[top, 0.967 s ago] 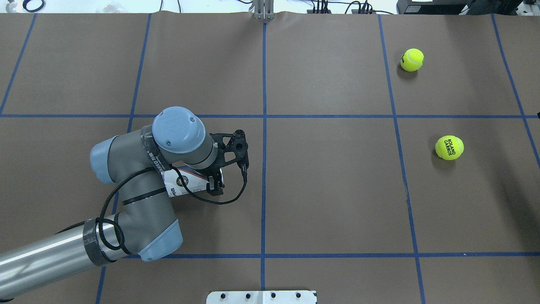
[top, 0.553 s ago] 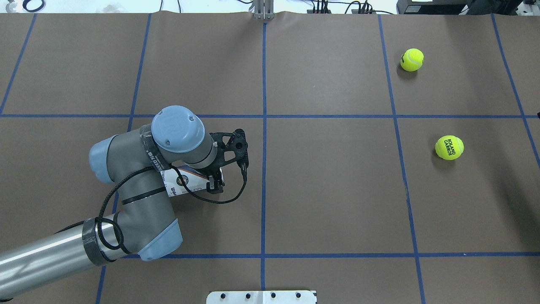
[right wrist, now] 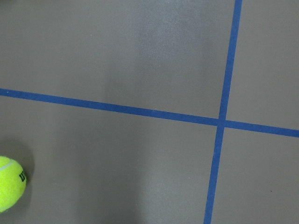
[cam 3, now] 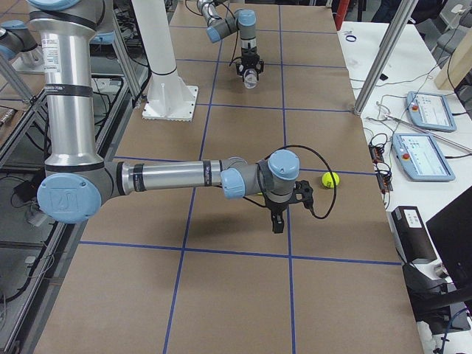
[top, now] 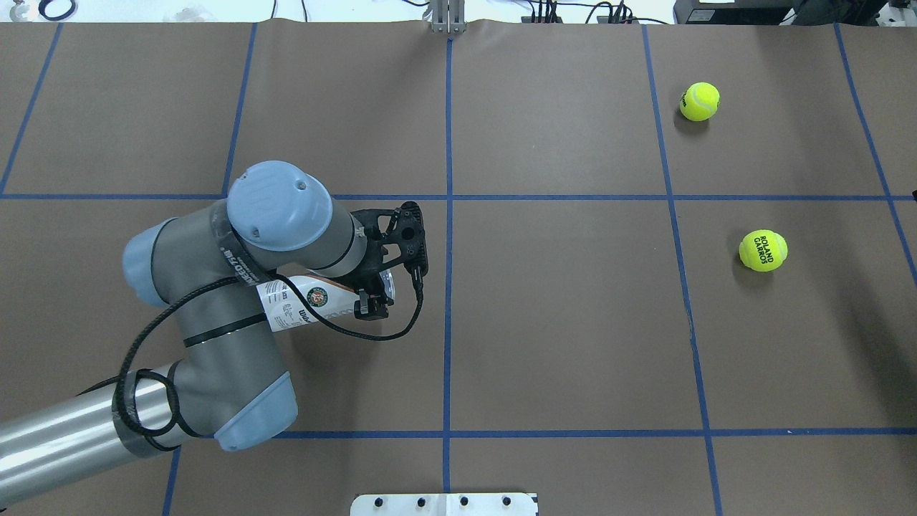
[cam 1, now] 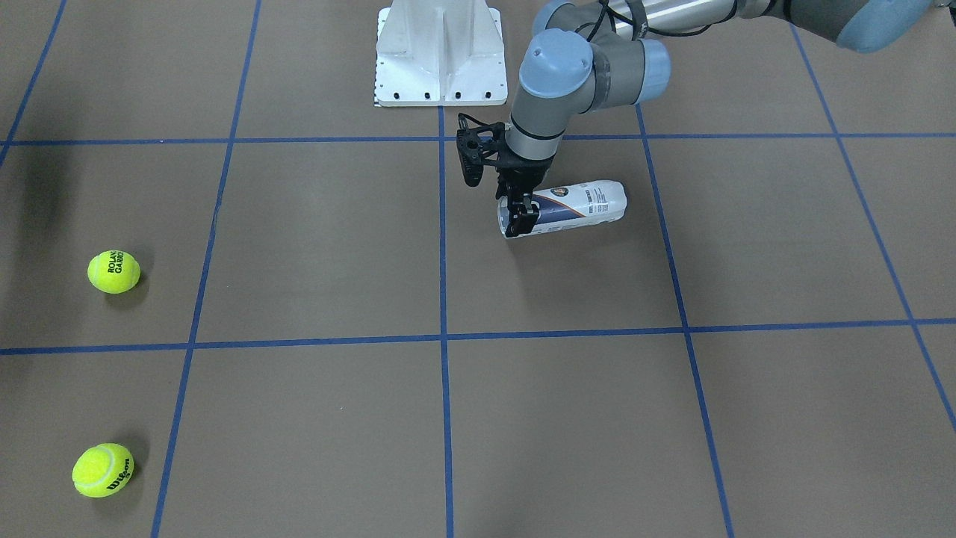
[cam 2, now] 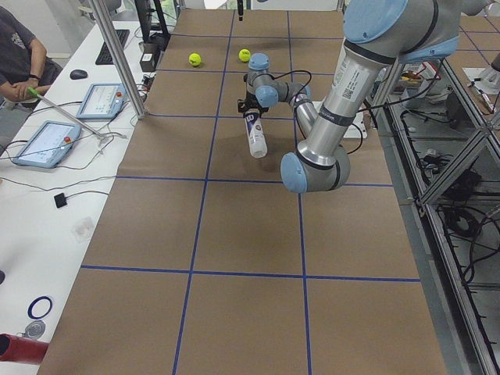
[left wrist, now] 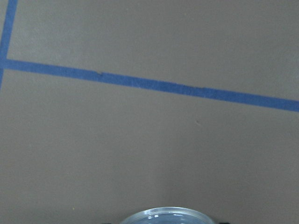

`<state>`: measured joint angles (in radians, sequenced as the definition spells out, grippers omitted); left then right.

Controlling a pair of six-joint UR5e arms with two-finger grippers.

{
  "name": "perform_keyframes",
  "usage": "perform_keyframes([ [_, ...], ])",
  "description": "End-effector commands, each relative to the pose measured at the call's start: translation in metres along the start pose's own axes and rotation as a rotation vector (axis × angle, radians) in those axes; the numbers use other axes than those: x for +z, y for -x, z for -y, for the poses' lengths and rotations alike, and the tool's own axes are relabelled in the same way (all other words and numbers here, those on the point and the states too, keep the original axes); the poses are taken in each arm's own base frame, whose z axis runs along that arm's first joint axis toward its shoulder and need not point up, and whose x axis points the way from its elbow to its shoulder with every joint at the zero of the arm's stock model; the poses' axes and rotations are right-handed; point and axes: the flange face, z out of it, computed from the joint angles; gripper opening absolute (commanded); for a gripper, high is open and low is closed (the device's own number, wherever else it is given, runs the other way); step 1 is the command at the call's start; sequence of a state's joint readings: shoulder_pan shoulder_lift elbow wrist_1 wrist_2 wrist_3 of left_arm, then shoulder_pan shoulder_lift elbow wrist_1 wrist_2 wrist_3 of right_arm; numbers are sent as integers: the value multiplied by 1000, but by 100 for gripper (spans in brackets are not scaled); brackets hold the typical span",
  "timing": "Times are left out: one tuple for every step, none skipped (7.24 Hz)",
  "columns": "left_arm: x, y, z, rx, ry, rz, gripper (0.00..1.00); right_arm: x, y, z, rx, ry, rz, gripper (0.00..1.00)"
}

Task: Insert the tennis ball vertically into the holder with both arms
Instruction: 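Lift and rotate the can upright with the left gripper, open end up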

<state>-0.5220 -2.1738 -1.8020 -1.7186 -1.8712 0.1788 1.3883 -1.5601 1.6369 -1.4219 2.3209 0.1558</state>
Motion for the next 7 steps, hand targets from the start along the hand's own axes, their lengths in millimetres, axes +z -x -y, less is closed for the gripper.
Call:
perform_keyframes([
  [-72, 7, 13, -49, -145, 59, 66, 0, 0, 0, -7, -2, 2, 99],
  [-92, 12, 20, -127, -261, 87, 66, -5, 6, -2, -14, -10, 11, 99],
  [-103, 15, 27, -202, -391, 137, 66, -9, 9, -9, -11, -12, 29, 99],
  [-111, 19, 31, -291, -539, 176, 66, -12, 12, -11, -14, -15, 38, 99],
  [-99, 25, 30, -373, -665, 198, 66, -15, 18, -8, -20, -21, 47, 99],
  [-81, 37, 24, -447, -815, 234, 66, -17, 27, -7, -10, -18, 89, 99],
  [-61, 42, 11, -486, -948, 237, 66, -16, 39, -4, 38, -7, 137, 99],
])
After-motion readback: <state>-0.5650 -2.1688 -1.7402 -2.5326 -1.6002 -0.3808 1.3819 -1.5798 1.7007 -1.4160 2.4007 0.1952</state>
